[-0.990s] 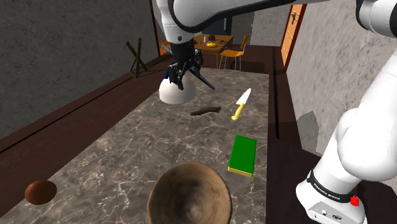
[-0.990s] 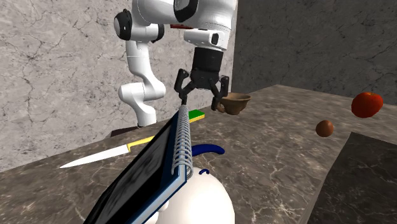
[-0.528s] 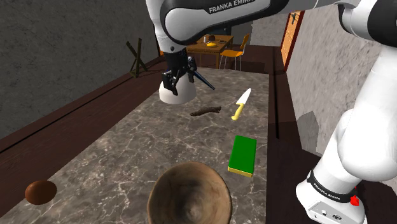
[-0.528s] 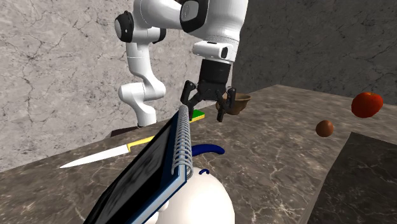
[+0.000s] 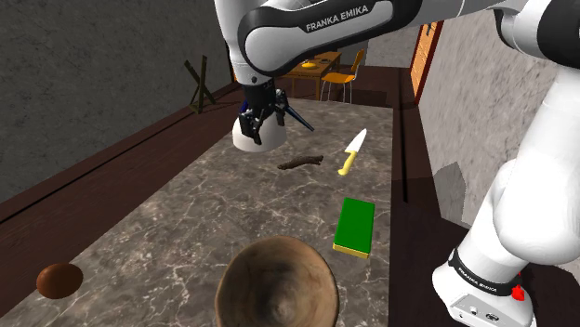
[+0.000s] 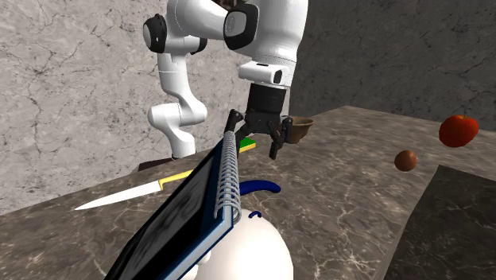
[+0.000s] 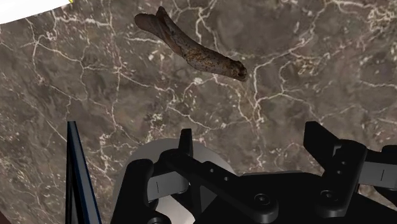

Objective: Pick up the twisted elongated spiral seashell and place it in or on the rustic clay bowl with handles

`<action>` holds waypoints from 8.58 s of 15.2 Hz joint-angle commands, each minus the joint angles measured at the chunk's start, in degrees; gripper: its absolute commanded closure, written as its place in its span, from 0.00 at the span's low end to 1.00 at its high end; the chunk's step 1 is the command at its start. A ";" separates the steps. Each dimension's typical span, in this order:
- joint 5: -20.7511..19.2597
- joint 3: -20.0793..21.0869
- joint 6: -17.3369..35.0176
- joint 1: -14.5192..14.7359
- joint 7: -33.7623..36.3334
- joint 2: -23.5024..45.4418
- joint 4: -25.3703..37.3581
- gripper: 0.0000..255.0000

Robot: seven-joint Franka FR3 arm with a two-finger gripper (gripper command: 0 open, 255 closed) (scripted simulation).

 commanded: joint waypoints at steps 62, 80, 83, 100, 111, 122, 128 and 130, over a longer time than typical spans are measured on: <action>7.14 -1.44 -12.68 -5.72 -59.51 0.26 1.01 1.00; 7.17 -0.68 -25.63 -4.74 -59.09 0.97 14.56 1.00; 8.61 0.92 -25.48 -2.99 -55.58 -1.43 11.82 1.00; 15.68 12.19 -26.08 7.88 -32.74 -4.82 8.92 1.00; 15.59 20.01 -26.01 16.70 -15.73 2.81 16.36 1.00; 16.44 19.64 -17.08 16.01 -17.27 0.82 5.71 1.00; 16.50 19.59 -14.42 15.93 -17.56 0.65 2.90 1.00; 16.50 19.59 -14.42 15.93 -17.56 0.65 2.90 1.00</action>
